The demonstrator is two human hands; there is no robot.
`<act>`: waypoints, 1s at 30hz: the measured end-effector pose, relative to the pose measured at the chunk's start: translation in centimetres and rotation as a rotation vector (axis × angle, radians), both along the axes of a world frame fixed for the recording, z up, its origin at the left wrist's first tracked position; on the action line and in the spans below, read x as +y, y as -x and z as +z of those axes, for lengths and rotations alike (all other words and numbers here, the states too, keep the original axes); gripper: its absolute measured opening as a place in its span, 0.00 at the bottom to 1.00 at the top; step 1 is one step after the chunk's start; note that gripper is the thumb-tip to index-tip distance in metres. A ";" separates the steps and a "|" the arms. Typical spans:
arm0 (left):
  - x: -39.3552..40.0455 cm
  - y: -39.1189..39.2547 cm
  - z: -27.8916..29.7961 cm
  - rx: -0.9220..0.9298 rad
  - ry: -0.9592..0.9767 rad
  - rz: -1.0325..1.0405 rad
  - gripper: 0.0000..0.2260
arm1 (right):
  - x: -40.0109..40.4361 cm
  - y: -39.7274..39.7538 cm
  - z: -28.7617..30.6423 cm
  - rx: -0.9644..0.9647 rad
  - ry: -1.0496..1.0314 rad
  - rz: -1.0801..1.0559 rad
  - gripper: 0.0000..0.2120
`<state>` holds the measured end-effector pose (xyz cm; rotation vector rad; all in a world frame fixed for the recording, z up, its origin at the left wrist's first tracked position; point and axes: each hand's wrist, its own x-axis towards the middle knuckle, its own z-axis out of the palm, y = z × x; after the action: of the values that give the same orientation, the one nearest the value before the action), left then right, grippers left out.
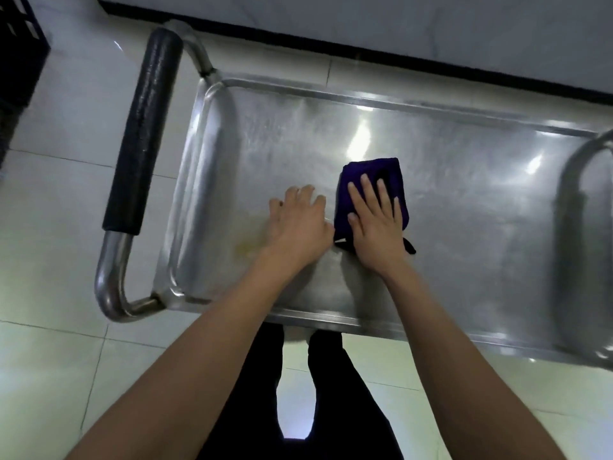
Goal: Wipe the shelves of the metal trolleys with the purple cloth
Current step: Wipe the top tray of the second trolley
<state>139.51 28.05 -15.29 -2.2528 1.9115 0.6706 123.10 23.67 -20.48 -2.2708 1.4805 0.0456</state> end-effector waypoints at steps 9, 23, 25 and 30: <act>-0.9 3.3 -1.1 -0.108 -0.091 -0.024 0.21 | 0.0 13.4 -0.6 0.040 -0.012 -0.105 0.26; -0.1 1.6 -2.1 -0.151 0.013 -0.094 0.21 | 6.8 5.3 -1.5 0.044 0.059 -0.011 0.28; 0.0 1.3 -2.1 -0.141 0.008 -0.111 0.22 | 8.1 3.8 -1.7 0.037 0.058 0.007 0.28; 1.4 0.3 -1.1 -0.028 -0.028 -0.120 0.22 | 8.3 3.9 -1.5 -0.030 0.056 -0.053 0.27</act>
<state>139.25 29.47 -16.40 -2.1000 1.9915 0.6414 119.24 32.01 -21.95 -2.2647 1.5435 -0.0454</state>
